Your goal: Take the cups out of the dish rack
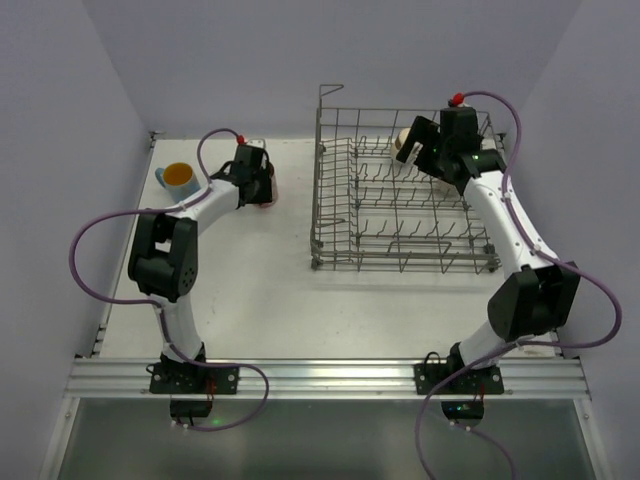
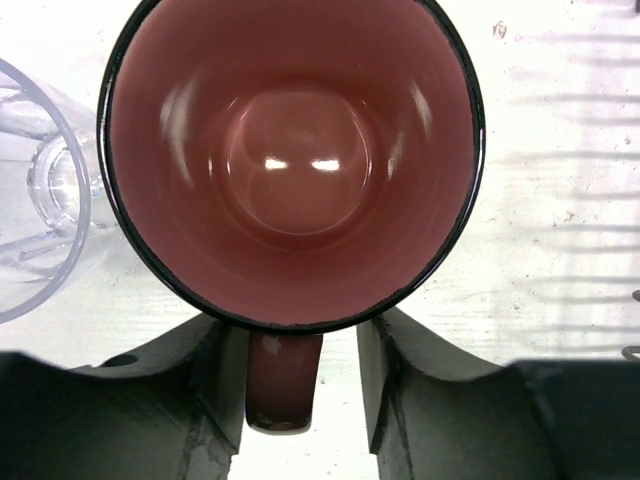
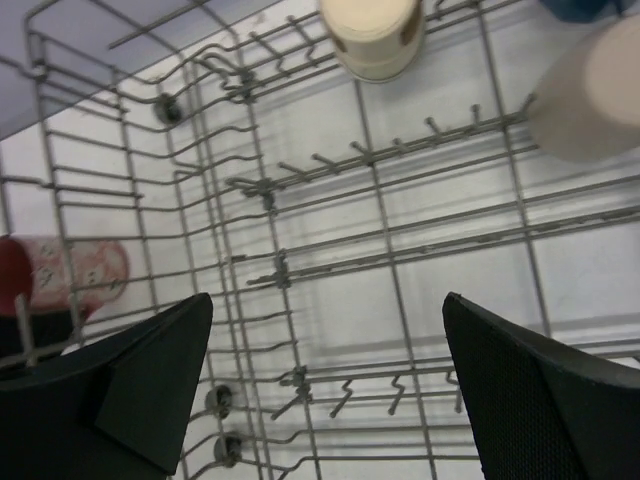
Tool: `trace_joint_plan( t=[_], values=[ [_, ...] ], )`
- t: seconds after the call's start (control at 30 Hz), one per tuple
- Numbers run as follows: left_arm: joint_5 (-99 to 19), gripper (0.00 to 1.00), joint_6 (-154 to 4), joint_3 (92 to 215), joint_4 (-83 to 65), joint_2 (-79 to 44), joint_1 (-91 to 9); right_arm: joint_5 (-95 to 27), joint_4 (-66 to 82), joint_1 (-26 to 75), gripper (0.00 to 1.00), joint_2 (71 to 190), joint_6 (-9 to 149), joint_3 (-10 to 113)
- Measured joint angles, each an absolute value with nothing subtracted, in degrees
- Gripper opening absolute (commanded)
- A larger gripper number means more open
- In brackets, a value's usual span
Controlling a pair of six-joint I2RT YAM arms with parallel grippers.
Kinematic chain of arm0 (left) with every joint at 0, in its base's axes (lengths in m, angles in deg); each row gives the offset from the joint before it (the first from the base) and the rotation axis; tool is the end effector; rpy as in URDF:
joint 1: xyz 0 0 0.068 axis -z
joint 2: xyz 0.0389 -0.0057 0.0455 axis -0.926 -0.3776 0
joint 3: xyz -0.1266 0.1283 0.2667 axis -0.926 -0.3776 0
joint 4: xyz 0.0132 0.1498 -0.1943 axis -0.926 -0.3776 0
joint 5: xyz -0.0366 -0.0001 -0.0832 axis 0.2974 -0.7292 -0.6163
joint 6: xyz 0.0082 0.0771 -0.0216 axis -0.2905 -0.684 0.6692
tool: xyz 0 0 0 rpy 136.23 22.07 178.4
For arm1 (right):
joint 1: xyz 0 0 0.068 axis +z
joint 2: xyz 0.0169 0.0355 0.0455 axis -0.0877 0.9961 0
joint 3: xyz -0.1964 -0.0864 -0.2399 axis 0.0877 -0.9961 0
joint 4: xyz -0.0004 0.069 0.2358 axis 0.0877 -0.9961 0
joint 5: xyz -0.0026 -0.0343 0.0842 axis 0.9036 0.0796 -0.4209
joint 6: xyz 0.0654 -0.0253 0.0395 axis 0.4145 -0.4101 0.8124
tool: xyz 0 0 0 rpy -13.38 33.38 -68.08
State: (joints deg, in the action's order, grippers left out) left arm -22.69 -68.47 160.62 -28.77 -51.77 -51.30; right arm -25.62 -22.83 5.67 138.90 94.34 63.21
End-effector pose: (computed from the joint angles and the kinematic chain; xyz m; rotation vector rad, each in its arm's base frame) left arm 0.4336 -0.1171 0.2397 -0.1030 2.3936 -0.0899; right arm 0.3590 0.0667 0.4017 0.3961 2.1460 0.4058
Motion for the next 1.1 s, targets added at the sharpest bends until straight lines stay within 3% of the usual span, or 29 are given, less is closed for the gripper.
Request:
trace_joint_plan(
  t=[0.17, 0.33, 1.1],
  values=[
    [-24.0, 0.6, -67.0, 160.4, -28.5, -51.7, -51.7, -13.3, -31.0, 5.5, 0.99, 148.1, 93.2, 73.4],
    [-24.7, 0.68, -65.9, 158.9, -28.0, -51.2, -52.0, -8.2, -35.6, 3.9, 0.99, 152.7, 93.2, 75.3],
    [-22.5, 0.72, -61.4, 155.4, -27.7, -35.6, -53.2, -6.9, -37.9, -5.1, 0.99, 161.6, 92.9, 82.5]
  ],
)
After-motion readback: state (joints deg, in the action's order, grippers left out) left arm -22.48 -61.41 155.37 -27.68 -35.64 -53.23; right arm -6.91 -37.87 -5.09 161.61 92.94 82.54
